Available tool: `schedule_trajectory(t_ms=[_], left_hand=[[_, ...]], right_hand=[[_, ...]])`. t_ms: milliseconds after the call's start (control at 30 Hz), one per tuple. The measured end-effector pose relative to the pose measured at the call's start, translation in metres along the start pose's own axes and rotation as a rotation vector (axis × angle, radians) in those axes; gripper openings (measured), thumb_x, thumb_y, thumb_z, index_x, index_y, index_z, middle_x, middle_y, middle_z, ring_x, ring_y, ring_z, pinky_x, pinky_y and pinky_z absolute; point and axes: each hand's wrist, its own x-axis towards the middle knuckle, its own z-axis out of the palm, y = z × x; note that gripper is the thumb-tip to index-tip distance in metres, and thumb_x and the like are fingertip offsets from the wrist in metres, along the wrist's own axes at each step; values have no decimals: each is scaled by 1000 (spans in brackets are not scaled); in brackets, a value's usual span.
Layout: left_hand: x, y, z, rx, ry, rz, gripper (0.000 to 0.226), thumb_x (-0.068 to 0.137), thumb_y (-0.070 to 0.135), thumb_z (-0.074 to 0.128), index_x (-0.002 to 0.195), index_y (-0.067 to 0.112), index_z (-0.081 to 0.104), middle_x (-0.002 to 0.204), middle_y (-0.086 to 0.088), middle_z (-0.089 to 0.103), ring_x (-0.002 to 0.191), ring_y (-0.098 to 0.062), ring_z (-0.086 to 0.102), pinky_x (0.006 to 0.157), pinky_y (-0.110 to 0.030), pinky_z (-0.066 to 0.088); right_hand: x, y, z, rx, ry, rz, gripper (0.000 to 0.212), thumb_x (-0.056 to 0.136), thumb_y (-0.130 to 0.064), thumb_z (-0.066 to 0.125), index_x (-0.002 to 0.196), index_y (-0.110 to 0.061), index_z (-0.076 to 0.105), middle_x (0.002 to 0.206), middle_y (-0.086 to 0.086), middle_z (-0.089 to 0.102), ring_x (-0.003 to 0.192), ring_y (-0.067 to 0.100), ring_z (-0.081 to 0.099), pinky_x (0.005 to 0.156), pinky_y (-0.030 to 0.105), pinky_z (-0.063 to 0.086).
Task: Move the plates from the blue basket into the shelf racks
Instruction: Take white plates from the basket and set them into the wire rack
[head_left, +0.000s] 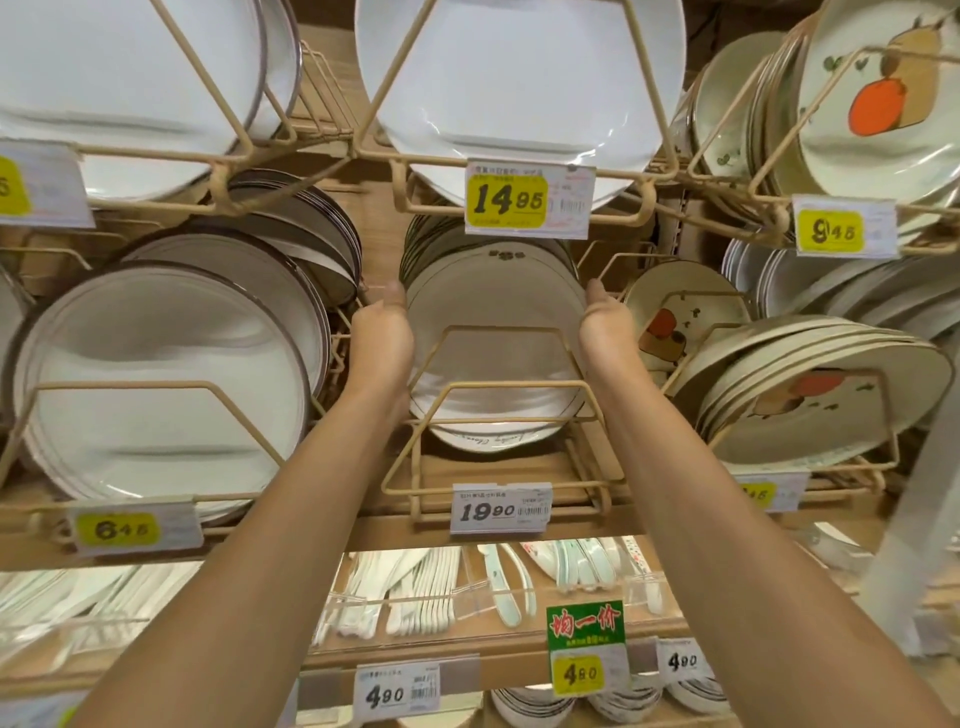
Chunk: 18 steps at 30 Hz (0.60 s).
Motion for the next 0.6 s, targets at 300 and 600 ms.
schedule_trajectory(t_ms=[300, 600], left_hand=[[10, -16, 6, 150, 32, 44, 45, 104, 41, 25, 115, 15, 60, 106, -2, 64, 96, -16, 58, 90, -32, 43], [-26, 1, -6, 358, -61, -68, 61, 99, 56, 20, 147, 18, 28, 152, -9, 31, 136, -28, 34, 114, -50, 26]], right_hand=[[15, 12, 6, -21, -36, -29, 49, 103, -43, 32, 136, -11, 50, 123, 6, 59, 116, 23, 53, 87, 23, 30], [-32, -3, -14, -182, -101, -58, 55, 102, -48, 27, 149, -18, 30, 153, 8, 34, 138, 27, 34, 111, 37, 25]])
